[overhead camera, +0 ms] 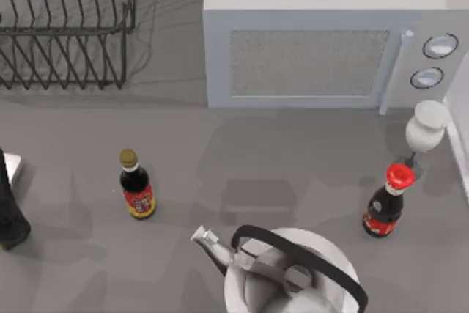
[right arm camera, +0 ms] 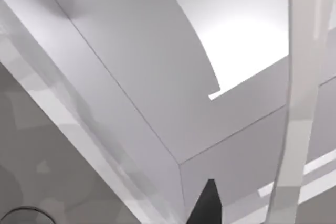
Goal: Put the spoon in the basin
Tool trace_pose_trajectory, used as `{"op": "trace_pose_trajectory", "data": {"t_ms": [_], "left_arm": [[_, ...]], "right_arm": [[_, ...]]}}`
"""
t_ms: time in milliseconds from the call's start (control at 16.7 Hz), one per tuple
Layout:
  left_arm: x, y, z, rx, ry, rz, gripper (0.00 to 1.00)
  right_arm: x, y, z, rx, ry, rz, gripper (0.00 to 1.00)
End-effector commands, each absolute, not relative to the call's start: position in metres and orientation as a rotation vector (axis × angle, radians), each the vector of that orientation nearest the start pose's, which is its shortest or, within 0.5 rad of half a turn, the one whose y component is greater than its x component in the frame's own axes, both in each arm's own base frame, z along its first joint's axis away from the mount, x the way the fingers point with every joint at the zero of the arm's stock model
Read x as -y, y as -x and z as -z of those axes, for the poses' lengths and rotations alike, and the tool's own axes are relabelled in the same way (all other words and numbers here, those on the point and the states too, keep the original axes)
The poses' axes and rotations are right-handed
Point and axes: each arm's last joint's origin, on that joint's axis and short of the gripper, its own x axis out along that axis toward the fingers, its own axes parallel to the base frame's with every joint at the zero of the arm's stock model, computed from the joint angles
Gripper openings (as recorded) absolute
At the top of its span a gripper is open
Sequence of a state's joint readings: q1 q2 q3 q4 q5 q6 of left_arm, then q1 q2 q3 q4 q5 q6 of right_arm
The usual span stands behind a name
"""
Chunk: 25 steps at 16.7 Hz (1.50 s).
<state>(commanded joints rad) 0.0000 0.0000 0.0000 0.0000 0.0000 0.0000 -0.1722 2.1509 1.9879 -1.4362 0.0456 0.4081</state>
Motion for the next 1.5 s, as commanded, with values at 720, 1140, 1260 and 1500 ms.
{"op": "trace_pose_trajectory", "data": {"t_ms": [720,1140,1260,1500], "left_arm": [[0.001,-0.106,-0.160,0.000,0.000,0.000,1.00],[0.001,-0.106,-0.160,0.000,0.000,0.000,1.00],[0.001,-0.106,-0.160,0.000,0.000,0.000,1.00],[0.001,-0.106,-0.160,0.000,0.000,0.000,1.00]], "right_arm": [[0.065,-0.501,-0.199,-1.500,-0.397,0.469,0.00],[0.068,-0.501,-0.198,-1.497,-0.404,0.474,0.00],[0.068,-0.502,-0.197,-1.485,-0.406,0.473,0.00],[0.067,-0.505,-0.181,-1.492,-0.399,0.468,0.00]]}}
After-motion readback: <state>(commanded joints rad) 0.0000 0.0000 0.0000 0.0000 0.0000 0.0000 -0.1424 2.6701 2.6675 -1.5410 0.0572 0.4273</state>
